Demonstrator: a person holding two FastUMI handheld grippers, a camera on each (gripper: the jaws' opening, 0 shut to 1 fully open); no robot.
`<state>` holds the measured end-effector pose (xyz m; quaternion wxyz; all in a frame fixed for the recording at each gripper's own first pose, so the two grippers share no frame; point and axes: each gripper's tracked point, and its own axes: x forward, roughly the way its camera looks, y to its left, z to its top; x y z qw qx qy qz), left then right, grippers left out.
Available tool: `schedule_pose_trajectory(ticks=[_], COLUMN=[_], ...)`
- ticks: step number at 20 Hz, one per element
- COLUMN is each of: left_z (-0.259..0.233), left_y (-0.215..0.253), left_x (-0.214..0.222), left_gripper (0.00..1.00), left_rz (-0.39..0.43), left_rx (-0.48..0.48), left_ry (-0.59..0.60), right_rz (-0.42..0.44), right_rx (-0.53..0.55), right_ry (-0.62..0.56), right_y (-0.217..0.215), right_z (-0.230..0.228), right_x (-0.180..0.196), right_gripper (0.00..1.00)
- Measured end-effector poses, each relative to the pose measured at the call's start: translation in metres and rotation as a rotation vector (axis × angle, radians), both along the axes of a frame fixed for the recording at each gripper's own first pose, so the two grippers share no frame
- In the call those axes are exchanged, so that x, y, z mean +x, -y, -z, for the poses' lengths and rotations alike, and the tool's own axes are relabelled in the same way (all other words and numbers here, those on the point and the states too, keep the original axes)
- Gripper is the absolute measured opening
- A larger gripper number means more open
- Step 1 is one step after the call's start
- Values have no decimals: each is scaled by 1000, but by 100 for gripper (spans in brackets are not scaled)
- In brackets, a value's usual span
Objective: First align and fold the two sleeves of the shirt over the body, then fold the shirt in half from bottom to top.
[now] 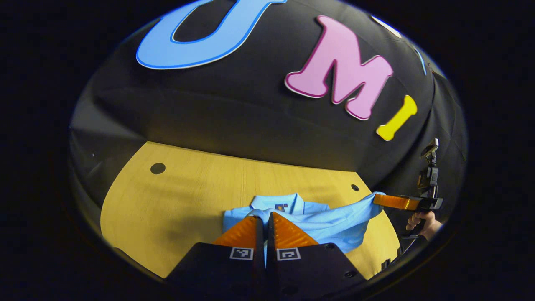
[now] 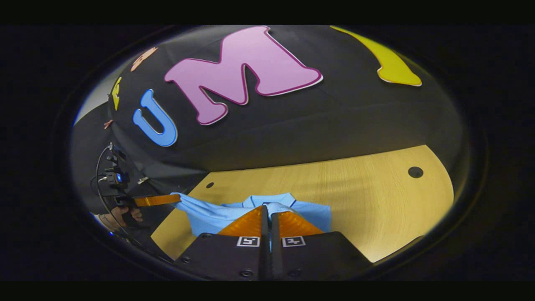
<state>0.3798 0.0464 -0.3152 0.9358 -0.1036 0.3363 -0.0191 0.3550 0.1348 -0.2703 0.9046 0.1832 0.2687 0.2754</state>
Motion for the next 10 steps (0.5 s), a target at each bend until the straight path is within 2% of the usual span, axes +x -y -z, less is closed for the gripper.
schedule_pose_trajectory(ticks=[5, 9, 10], left_z=[63, 108, 118], left_y=[-20, -31, -36], left_x=[66, 82, 84], left_gripper=[6, 6, 6], left_rz=[-60, -100, -115], left_rx=[47, 97, 118], left_ry=[-67, -141, -164], right_rz=[21, 43, 46], right_rx=[-95, -161, -176], right_ry=[-52, -106, -127], right_y=[-15, -24, -24], right_z=[57, 97, 109], right_x=[77, 93, 95], right_gripper=[5, 5, 0])
